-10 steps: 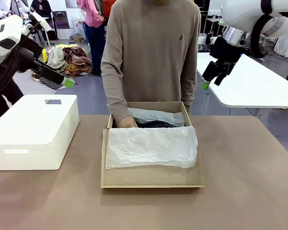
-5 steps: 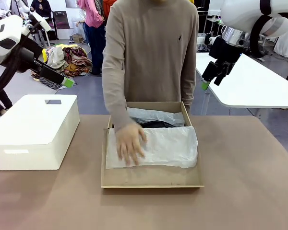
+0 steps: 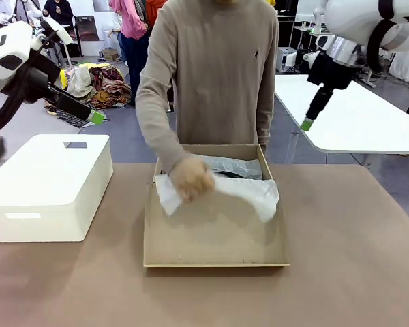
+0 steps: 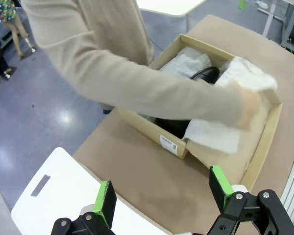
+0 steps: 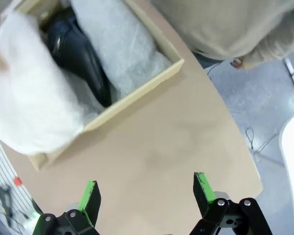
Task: Pack the shoes into the box.
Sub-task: Close the Shoes Box.
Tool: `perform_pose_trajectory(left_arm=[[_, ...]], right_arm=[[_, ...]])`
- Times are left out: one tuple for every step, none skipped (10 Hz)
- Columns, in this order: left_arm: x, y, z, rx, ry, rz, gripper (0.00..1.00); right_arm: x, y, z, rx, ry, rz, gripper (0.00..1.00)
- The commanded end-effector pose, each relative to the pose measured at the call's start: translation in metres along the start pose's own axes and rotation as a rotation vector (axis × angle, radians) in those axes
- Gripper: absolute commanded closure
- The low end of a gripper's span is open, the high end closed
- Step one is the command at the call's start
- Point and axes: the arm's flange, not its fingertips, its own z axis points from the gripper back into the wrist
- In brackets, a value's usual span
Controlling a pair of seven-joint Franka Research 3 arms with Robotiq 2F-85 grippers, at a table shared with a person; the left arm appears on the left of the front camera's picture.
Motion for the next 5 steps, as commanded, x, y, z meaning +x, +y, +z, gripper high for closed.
perform_pose_trajectory(left_arm=[[-0.002, 0.0, -0.001, -0.012, -0.012, -0.001, 0.0], [-0.002, 0.0, -0.001, -0.012, -0.012, -0.001, 0.0], [-0.002, 0.0, -0.001, -0.012, -0.012, -0.001, 0.0], [-0.002, 0.0, -0.001, -0.012, -0.012, -0.001, 0.0], [-0.002, 0.0, -0.001, -0.012, -0.012, -0.001, 0.0]], right_arm=[[-0.028, -0.003, -0.002, 0.078, 0.003, 0.215, 0.0], [-0.037, -0.003, -0.002, 0.102, -0.011, 0.323, 0.0], [-0.046, -0.005, 0.001, 0.168, -0.056, 0.414, 0.0], [-0.051, -0.01, 0.002, 0.208, -0.09, 0.439, 0.09], [-0.053, -0.012, 0.003, 0.221, -0.097, 0.442, 0.29]])
